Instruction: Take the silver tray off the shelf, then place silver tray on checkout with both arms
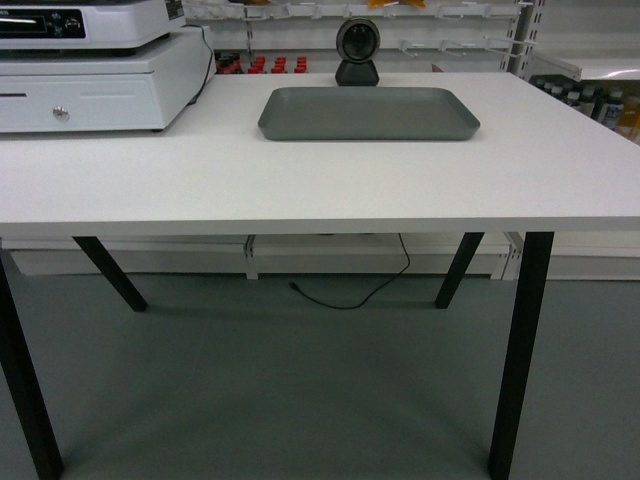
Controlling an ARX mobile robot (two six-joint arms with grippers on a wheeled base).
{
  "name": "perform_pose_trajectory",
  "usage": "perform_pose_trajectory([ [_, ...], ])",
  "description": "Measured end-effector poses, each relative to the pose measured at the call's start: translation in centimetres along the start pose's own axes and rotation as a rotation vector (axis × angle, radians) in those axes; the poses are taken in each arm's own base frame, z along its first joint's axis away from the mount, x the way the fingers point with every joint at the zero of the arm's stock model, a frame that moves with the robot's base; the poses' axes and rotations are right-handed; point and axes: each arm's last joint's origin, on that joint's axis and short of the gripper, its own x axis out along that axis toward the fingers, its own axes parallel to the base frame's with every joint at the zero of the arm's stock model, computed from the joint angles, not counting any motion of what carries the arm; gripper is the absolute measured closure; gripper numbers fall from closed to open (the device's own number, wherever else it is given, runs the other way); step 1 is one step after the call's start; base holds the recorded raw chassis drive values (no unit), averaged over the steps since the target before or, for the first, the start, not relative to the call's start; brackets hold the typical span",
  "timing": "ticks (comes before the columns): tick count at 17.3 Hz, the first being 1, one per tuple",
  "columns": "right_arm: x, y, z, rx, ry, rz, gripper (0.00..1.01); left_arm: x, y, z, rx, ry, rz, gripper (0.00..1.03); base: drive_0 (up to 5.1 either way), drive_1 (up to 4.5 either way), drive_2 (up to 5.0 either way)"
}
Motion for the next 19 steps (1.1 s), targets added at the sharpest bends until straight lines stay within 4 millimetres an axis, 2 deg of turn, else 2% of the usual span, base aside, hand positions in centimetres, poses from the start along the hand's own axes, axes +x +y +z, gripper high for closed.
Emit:
perform_pose_trajectory([
  [19, 0.00, 0.00, -0.05, -0.004, 0.005, 0.000, 0.03, 0.00, 0.00, -0.04, 0.006, 0.004, 0.000, 0.05, 0.0, 0.00, 0.0],
])
